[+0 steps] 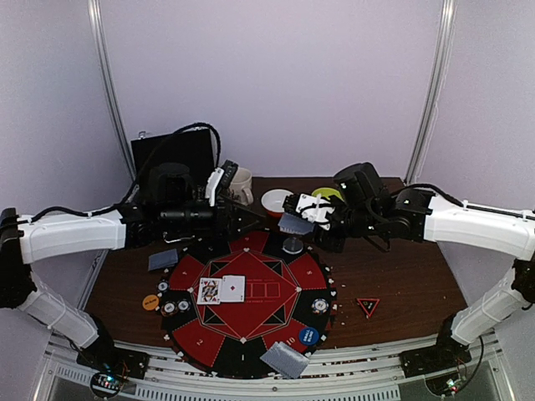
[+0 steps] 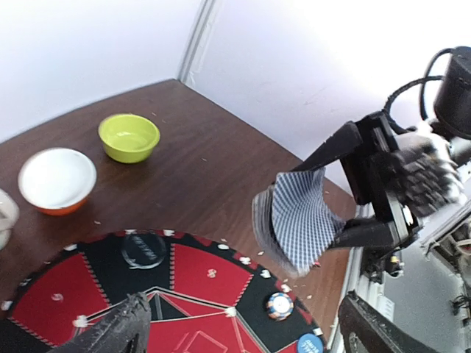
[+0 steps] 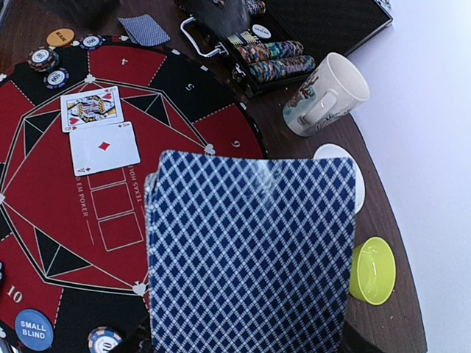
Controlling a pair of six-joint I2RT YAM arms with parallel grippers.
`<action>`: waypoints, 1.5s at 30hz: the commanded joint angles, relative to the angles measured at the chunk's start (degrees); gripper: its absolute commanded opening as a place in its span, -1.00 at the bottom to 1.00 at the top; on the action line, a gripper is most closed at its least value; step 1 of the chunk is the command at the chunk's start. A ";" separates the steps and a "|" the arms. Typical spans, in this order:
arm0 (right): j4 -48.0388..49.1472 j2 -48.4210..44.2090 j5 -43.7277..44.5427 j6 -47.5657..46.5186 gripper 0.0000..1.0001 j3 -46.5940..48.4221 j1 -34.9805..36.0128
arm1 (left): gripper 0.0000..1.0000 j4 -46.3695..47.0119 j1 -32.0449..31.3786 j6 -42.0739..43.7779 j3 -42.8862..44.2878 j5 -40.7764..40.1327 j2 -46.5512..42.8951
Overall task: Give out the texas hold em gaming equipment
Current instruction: Pick up the poker card from the face-down deck piles.
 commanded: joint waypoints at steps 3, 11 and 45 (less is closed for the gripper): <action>1.62 1.43 -1.33 0.18 0.14 2.70 1.83 | 0.64 1.73 0.51 -4.54 6.86 4.78 7.01; 1.94 2.88 -0.72 -0.12 0.14 2.65 2.52 | 0.74 4.56 0.53 -3.12 10.65 11.01 12.95; 1.21 1.85 1.68 -1.09 0.14 2.31 2.68 | -1.00 -5.42 0.53 3.84 11.21 14.23 9.57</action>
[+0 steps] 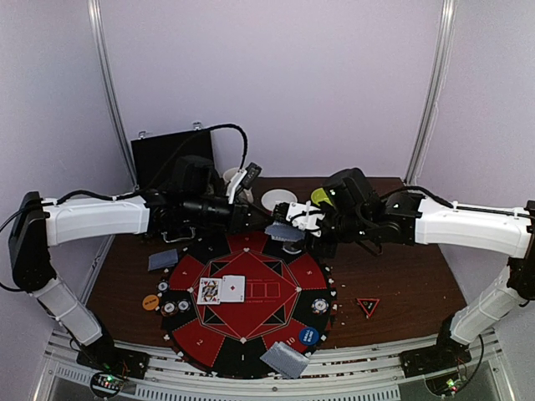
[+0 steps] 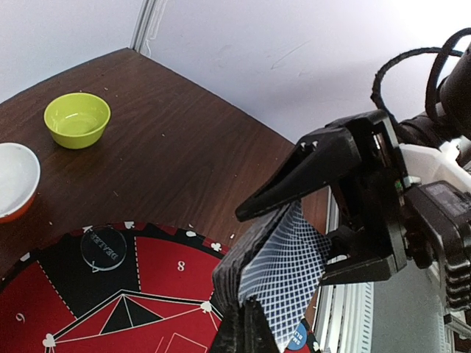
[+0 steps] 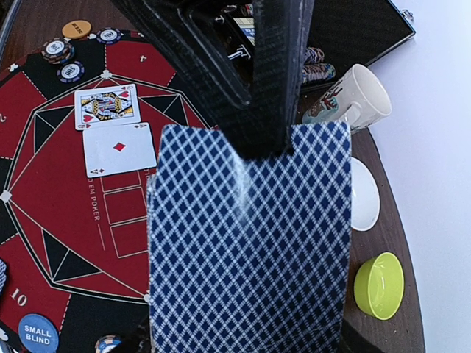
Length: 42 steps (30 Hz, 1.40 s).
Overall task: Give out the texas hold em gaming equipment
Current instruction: Pick up the poker card from the face-down deck piles, then flop the poker card into the community card area.
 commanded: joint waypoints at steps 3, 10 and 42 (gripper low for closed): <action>0.57 -1.81 1.70 -0.12 0.14 0.79 0.26 | -1.00 1.15 0.48 0.12 0.23 4.55 -2.39; 0.75 -2.51 1.96 -0.13 0.13 -0.13 0.17 | -1.00 -0.15 0.56 0.89 -0.18 2.74 -3.57; 2.53 -7.68 1.46 4.62 0.14 -5.25 -7.46 | -1.00 -20.32 -0.85 27.20 -3.10 -37.27 -11.73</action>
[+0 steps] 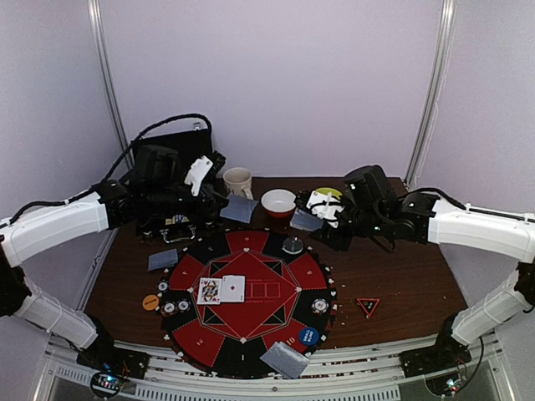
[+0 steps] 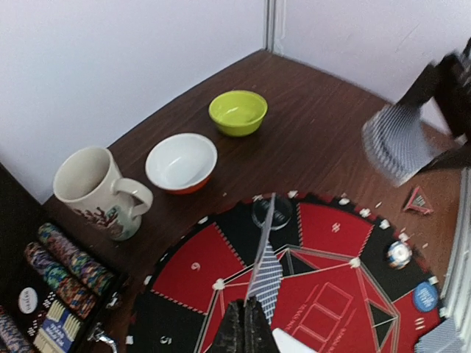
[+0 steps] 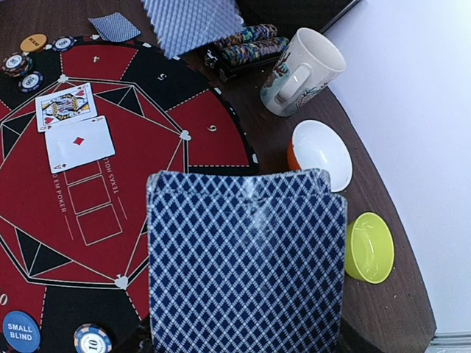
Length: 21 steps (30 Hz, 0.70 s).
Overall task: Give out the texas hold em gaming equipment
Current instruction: Flop the poker card into the community card area.
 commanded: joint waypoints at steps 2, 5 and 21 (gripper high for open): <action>-0.68 -3.91 2.05 1.83 0.14 -0.13 -2.00 | -1.00 -3.16 -10.45 12.22 -1.78 -23.38 5.63; -1.13 -5.09 3.47 2.32 0.14 -0.32 -3.02 | -1.00 -2.22 -16.80 16.84 -0.68 -34.49 11.20; 0.33 -10.10 3.20 3.61 0.14 -3.29 -5.29 | -1.00 4.23 -30.65 27.80 -4.23 -48.99 25.11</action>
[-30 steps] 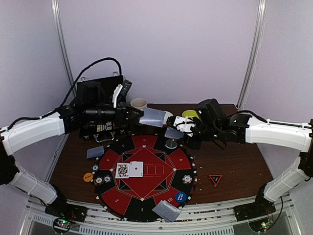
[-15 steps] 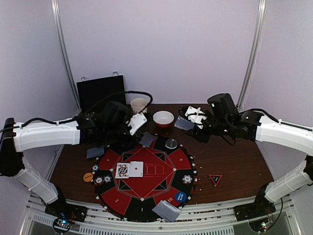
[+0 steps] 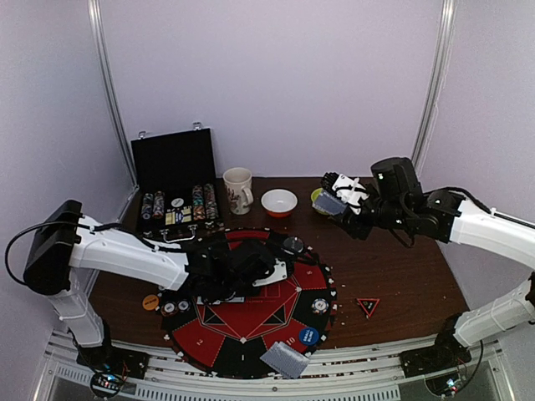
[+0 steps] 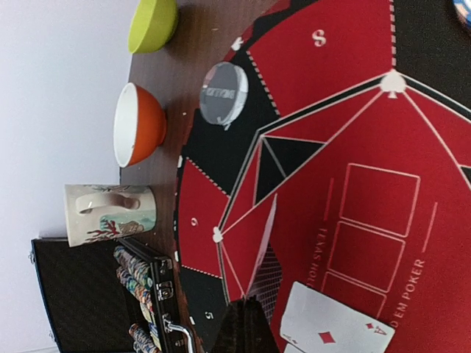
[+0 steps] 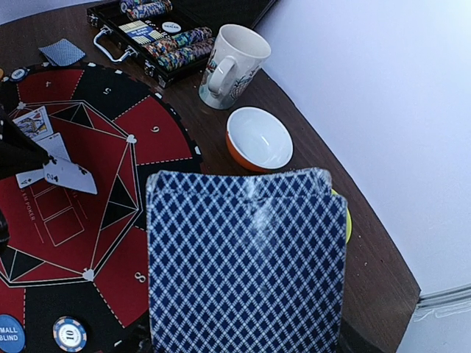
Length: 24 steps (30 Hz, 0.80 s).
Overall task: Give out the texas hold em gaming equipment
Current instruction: Flop the poker card into the community card area.
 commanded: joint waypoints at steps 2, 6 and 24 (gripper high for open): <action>1.36 -1.99 -0.64 0.53 0.14 -0.92 -0.42 | -1.00 0.31 -0.59 -0.70 -0.88 5.09 3.55; 1.14 -2.26 -0.76 0.57 0.14 -1.10 -0.44 | -1.00 -5.67 -0.60 -3.36 0.47 10.52 6.16; 1.47 -2.47 -1.70 0.48 0.15 -1.52 -0.44 | -1.00 -14.19 -0.38 -11.11 4.00 23.53 9.71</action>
